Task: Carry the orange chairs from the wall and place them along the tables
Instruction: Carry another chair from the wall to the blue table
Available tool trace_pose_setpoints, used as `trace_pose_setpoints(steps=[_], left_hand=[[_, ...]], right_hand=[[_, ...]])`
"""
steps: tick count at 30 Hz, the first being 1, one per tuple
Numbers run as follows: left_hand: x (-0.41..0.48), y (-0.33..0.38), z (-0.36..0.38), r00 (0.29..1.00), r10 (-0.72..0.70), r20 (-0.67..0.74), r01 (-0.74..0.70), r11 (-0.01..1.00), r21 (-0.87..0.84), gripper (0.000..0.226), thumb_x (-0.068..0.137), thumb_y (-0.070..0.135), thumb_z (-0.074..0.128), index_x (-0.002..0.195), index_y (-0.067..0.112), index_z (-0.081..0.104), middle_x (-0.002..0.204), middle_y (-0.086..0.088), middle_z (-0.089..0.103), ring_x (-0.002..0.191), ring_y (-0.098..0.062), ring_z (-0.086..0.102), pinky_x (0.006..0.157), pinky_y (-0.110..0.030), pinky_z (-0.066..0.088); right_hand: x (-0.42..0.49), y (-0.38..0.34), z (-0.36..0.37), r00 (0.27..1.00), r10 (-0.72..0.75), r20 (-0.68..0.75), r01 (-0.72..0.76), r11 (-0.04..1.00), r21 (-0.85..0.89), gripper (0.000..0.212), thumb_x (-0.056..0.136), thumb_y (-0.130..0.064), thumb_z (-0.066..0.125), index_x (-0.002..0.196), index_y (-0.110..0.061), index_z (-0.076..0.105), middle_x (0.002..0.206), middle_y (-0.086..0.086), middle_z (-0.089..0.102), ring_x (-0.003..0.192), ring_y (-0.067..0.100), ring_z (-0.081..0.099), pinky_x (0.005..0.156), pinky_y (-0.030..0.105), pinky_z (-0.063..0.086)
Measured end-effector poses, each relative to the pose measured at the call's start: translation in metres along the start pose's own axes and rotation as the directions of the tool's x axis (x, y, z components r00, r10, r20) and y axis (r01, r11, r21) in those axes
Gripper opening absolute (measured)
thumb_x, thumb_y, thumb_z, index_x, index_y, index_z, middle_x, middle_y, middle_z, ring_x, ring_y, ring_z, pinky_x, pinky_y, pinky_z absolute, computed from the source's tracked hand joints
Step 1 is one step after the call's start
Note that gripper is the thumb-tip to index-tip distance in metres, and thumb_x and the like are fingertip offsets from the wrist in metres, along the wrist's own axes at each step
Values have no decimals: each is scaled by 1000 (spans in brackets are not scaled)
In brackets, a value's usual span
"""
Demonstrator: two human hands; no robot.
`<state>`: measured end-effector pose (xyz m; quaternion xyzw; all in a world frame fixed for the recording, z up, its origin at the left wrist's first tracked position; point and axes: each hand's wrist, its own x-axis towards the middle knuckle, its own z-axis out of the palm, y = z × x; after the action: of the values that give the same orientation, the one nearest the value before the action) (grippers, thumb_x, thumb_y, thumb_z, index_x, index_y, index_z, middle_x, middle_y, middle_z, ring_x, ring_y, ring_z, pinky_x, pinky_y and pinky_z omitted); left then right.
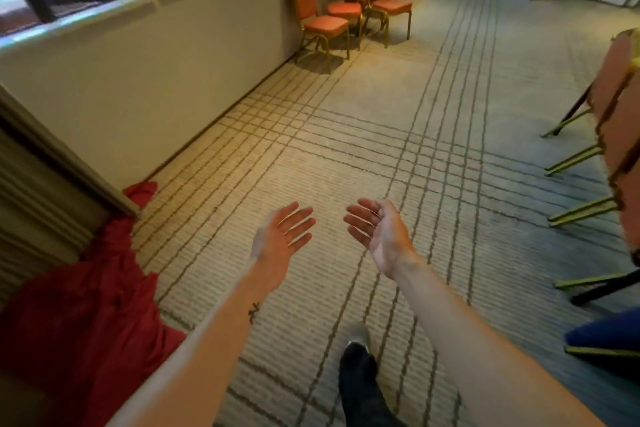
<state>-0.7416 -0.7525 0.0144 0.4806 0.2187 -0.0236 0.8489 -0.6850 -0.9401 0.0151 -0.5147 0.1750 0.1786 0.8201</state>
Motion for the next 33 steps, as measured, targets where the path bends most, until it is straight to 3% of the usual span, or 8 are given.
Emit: trace_pose_setpoints(steps=[13,33], left_hand=[[332,137,83,996,31,-79,-33,999,-17,38,108,33,40,132,10,59,121,-8,74,114,-26,70,104,-45,50],[812,360,88,1000,-28,-7,28,999,-23,40,108,35,36,133,11,56,120,-7,74,116,-26,69,101,-42,52]], right_hand=[[333,-140,101,996,72,58,-74,996,41,26,101,-30,48,106,-9,64,99,10,73,85,23,71,75,31,55],[769,-294,329,1000,27,14,-27,999,31,26,103,-29,42,106,-13,62,95,8,74,84,21,70,69,29,54]])
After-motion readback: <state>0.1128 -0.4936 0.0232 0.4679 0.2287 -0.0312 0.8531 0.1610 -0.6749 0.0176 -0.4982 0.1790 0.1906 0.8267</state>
